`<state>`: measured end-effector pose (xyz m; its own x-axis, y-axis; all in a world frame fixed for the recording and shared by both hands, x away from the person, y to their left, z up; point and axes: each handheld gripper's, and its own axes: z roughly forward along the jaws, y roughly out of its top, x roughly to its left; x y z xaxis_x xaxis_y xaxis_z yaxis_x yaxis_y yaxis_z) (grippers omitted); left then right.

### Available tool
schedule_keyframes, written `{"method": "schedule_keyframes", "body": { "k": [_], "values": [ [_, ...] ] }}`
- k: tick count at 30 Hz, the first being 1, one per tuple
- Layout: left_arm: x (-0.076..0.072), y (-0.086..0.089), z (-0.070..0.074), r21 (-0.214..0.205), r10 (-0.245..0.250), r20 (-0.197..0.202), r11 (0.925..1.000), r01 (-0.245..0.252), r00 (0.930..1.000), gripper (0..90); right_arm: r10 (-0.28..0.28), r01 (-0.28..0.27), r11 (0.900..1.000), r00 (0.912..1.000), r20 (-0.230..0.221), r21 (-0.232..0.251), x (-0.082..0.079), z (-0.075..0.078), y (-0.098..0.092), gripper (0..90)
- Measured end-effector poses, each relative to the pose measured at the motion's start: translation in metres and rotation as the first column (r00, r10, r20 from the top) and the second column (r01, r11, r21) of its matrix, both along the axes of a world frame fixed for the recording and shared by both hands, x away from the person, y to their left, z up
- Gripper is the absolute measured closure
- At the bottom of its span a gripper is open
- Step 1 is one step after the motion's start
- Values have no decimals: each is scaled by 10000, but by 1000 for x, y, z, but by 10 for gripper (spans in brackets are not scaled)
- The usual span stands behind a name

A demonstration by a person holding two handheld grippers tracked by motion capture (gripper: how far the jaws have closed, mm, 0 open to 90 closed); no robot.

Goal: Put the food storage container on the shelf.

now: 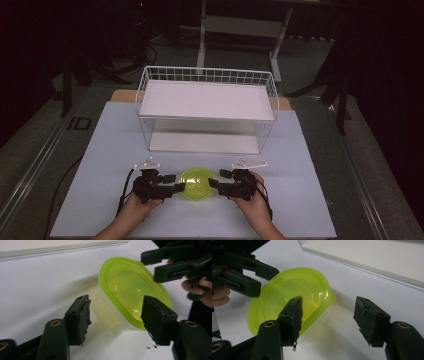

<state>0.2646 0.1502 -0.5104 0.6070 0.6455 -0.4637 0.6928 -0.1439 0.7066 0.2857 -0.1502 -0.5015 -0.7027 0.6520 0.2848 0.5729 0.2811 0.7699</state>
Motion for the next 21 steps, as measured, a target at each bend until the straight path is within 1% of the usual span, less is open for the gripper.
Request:
{"method": "schedule_keyframes", "body": {
  "k": [1,2,3,4,5,6,7,8,9,10,12,13,15,16,17,18,20,21],
  "values": [
    [1,0,-1,-111,-99,-141,9999,97,9999,478,-5,5,10000,9999,-126,22,0,0,0,415],
    [1,0,-1,-60,-24,-125,10000,24,9999,482,15,-14,10000,9999,-148,24,0,-1,1,417],
    [1,0,-2,-108,-124,-258,9999,121,9996,511,20,-20,10000,9998,-203,1,0,-2,1,429],
    [1,0,-2,-108,-124,-258,9999,121,9996,528,20,-20,10000,9998,-203,1,0,-2,1,429],
    [1,-1,-1,-98,-149,-282,9998,146,9995,534,59,-58,10000,9995,-323,26,0,-3,2,445],
    [1,-1,-1,-149,-221,-330,9997,216,9992,560,60,-60,10000,9995,-320,-1,0,-3,2,456],
    [1,-1,-1,-149,-221,-330,9997,216,9992,570,104,-105,9999,9993,-351,-25,-1,-2,2,483],
    [1,-2,0,-70,-206,-305,9998,204,9993,570,104,-105,9999,9993,-351,-25,-1,-2,2,483],
    [1,-4,0,-69,-284,-410,9996,282,9988,581,119,-122,9999,9991,-408,-69,-1,-1,3,498],
    [1,-4,0,-37,-282,-401,9996,281,9988,582,170,-172,9998,9988,-469,-50,-1,-1,4,524],
    [0,-5,0,-6,-354,-465,9994,354,9983,593,223,-224,9997,9983,-547,-17,-2,0,4,550],
    [0,-5,0,-6,-354,-465,9994,354,9983,597,223,-224,9997,9983,-547,-17,-2,0,4,550],
    [-3,-7,2,84,-533,-370,9985,537,9979,608,286,-283,9996,9970,-725,62,-4,1,4,615],
    [-5,-8,2,133,-534,-302,9985,539,9981,612,301,-289,9995,9958,-859,151,-5,1,3,652],
    [-5,-8,2,133,-534,-302,9985,539,9981,620,285,-266,9994,9948,-973,206,-6,2,3,666],
    [-8,-9,4,195,-658,-214,9976,662,9976,629,260,-245,9996,9948,-989,163,-7,3,3,678],
    [-10,-9,4,210,-632,-201,9978,636,9978,660,271,-243,9993,9936,-1097,273,-8,4,2,699],
    [-13,-10,5,219,-514,-166,9984,518,9985,671,262,-229,9993,9936,-1096,311,-10,5,2,707]
  ]
}}
